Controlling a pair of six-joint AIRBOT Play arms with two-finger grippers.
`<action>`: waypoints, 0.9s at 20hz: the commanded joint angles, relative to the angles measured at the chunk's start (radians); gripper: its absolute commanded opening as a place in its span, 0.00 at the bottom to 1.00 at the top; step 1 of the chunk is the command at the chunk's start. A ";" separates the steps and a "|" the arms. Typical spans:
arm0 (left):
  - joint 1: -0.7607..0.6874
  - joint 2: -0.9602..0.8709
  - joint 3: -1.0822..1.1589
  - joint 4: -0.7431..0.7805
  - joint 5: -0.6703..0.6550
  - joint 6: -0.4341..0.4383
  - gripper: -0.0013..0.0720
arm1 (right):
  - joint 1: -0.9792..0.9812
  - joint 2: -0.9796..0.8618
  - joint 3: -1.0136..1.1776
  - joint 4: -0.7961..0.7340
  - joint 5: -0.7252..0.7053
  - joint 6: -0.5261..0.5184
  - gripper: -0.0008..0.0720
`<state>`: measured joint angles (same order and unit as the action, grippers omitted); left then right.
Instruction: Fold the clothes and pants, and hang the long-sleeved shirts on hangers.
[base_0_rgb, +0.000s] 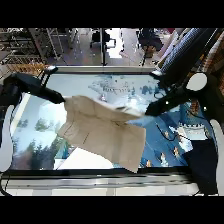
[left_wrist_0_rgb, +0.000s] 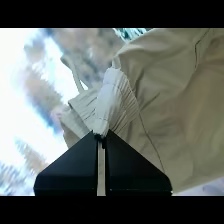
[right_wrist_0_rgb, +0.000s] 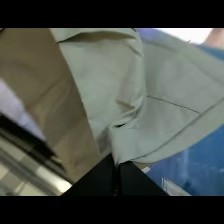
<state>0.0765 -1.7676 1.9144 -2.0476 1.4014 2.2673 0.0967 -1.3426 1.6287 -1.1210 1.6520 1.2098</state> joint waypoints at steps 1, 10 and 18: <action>0.042 -0.002 -0.040 0.041 0.219 0.125 0.03 | 0.075 0.106 -0.148 0.105 0.185 0.109 0.03; 0.032 -0.002 -0.276 0.102 0.363 0.134 0.17 | 0.316 0.162 -0.731 -0.039 -0.110 0.138 0.11; 0.039 0.047 -0.216 0.082 0.241 0.084 0.61 | -0.072 0.237 -0.731 -0.098 -0.459 0.172 0.70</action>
<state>0.1131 -1.7435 1.6741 -1.9491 1.6775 2.3669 0.1795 -1.1229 0.9154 -1.2396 1.3354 1.3800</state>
